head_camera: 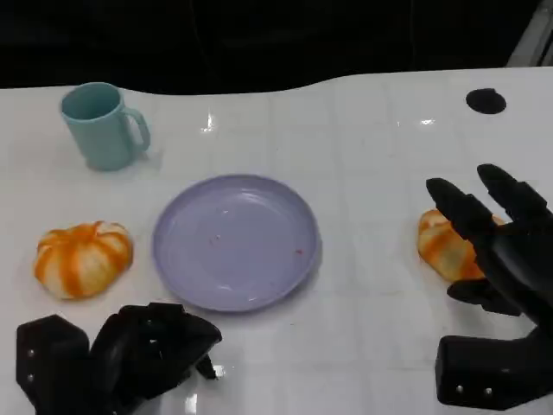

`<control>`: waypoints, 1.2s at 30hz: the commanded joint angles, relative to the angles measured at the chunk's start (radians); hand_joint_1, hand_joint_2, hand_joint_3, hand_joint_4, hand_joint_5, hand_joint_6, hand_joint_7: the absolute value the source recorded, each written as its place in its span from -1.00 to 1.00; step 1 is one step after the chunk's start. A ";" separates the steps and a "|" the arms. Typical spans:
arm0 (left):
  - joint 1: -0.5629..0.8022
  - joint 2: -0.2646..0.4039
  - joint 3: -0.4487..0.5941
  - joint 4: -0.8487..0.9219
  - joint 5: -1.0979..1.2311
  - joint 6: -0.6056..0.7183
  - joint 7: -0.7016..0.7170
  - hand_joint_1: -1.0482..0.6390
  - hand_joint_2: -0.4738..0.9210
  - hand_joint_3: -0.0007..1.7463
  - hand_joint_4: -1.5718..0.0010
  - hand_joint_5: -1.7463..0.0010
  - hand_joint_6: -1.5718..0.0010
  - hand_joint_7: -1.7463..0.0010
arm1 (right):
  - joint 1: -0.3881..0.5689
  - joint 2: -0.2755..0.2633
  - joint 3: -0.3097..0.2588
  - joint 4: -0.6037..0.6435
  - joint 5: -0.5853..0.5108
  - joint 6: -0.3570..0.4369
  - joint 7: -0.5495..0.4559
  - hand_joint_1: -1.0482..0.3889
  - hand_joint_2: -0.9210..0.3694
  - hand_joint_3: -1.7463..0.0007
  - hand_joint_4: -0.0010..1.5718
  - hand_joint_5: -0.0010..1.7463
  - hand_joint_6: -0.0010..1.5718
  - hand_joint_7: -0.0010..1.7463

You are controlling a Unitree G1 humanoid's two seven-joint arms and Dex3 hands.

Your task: Grasp the bread from the table and place it into the plate.

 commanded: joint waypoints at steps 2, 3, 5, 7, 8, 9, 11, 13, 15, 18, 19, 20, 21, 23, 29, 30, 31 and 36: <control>0.018 0.011 0.001 -0.009 0.004 0.005 0.006 -1.00 0.51 -0.65 -0.15 -0.71 -0.98 0.64 | -0.048 -0.016 0.024 0.073 0.003 0.022 -0.013 -0.22 -0.83 0.99 -0.97 -0.96 -0.83 -0.98; 0.019 0.010 0.001 -0.012 0.004 0.010 0.008 -1.00 0.51 -0.65 -0.15 -0.71 -0.98 0.64 | -0.056 -0.013 0.029 0.089 0.007 0.023 -0.012 -0.21 -0.83 0.99 -0.97 -0.96 -0.82 -0.98; 0.021 0.008 0.003 -0.017 0.000 0.019 0.010 -1.00 0.50 -0.65 -0.15 -0.71 -0.99 0.64 | -0.076 -0.005 0.043 0.121 0.011 0.031 -0.005 -0.15 -0.80 1.00 -0.95 -0.95 -0.80 -0.97; 0.023 0.007 0.003 -0.022 -0.002 0.022 0.010 -1.00 0.50 -0.65 -0.16 -0.70 -0.99 0.64 | -0.093 0.000 0.059 0.143 0.008 0.049 0.003 -0.13 -0.80 1.00 -0.95 -0.94 -0.80 -0.97; 0.024 0.007 0.003 -0.024 -0.003 0.024 0.008 -1.00 0.50 -0.65 -0.16 -0.71 -0.99 0.64 | -0.102 0.002 0.068 0.157 0.006 0.057 0.004 -0.12 -0.80 1.00 -0.95 -0.93 -0.80 -0.97; 0.025 0.007 0.003 -0.027 -0.003 0.024 0.007 -1.00 0.50 -0.65 -0.16 -0.71 -0.99 0.64 | -0.112 0.005 0.076 0.174 0.007 0.061 0.002 -0.11 -0.79 1.00 -0.94 -0.93 -0.79 -0.97; 0.028 0.008 0.003 -0.029 -0.002 0.023 0.005 -1.00 0.51 -0.65 -0.16 -0.71 -0.99 0.64 | -0.133 0.012 0.091 0.212 0.011 0.066 -0.007 -0.07 -0.77 1.00 -0.93 -0.91 -0.78 -0.97; 0.029 0.008 0.003 -0.031 -0.003 0.023 0.004 -1.00 0.51 -0.64 -0.15 -0.71 -0.99 0.64 | -0.149 0.017 0.101 0.237 0.017 0.071 -0.008 -0.03 -0.77 1.00 -0.92 -0.90 -0.77 -0.97; 0.030 0.008 0.003 -0.033 -0.003 0.024 0.004 -1.00 0.51 -0.64 -0.15 -0.71 -0.99 0.64 | -0.163 0.021 0.108 0.262 0.021 0.074 -0.015 -0.02 -0.77 1.00 -0.92 -0.89 -0.76 -0.98; 0.031 0.008 0.002 -0.033 0.000 0.024 0.007 -1.00 0.51 -0.64 -0.14 -0.72 -0.98 0.65 | -0.196 0.036 0.124 0.324 0.029 0.079 -0.030 0.05 -0.74 1.00 -0.91 -0.87 -0.74 -0.98; 0.032 0.008 0.001 -0.033 0.002 0.022 0.007 -1.00 0.51 -0.64 -0.14 -0.72 -0.98 0.65 | -0.206 0.040 0.131 0.346 0.028 0.080 -0.040 0.07 -0.74 1.00 -0.91 -0.87 -0.74 -0.98; 0.033 0.008 0.001 -0.035 0.003 0.021 0.008 -1.00 0.51 -0.64 -0.14 -0.72 -0.98 0.65 | -0.214 0.042 0.137 0.365 0.028 0.080 -0.049 0.08 -0.73 1.00 -0.90 -0.86 -0.72 -0.97; 0.035 0.008 0.000 -0.039 0.004 0.022 0.010 -1.00 0.51 -0.64 -0.14 -0.72 -0.98 0.65 | -0.222 0.045 0.143 0.383 0.029 0.082 -0.052 0.08 -0.73 1.00 -0.89 -0.85 -0.71 -0.97; 0.038 0.008 0.000 -0.045 0.003 0.025 0.010 -1.00 0.51 -0.64 -0.15 -0.72 -0.98 0.65 | -0.236 0.051 0.151 0.413 0.034 0.086 -0.053 0.09 -0.74 0.99 -0.89 -0.85 -0.70 -0.97; 0.043 0.008 0.000 -0.052 0.000 0.031 0.008 -1.00 0.51 -0.64 -0.14 -0.73 -0.98 0.65 | -0.280 0.060 0.174 0.510 0.054 0.078 -0.090 0.09 -0.83 0.98 -0.68 -0.78 -0.55 -0.94; 0.044 0.007 0.001 -0.054 -0.001 0.034 0.009 -1.00 0.50 -0.64 -0.14 -0.73 -0.99 0.64 | -0.288 0.061 0.174 0.529 0.061 0.068 -0.102 0.10 -0.86 0.98 -0.61 -0.77 -0.50 -0.94; 0.045 0.007 0.000 -0.058 -0.002 0.038 0.010 -1.00 0.50 -0.65 -0.14 -0.73 -0.99 0.64 | -0.296 0.063 0.172 0.549 0.070 0.056 -0.121 0.13 -0.88 0.98 -0.43 -0.76 -0.37 -0.92; 0.048 0.006 0.002 -0.068 -0.002 0.045 0.012 -1.00 0.50 -0.65 -0.13 -0.74 -0.98 0.64 | -0.323 0.070 0.168 0.642 0.117 -0.047 -0.251 0.26 -0.92 1.00 0.57 -0.63 0.47 -0.91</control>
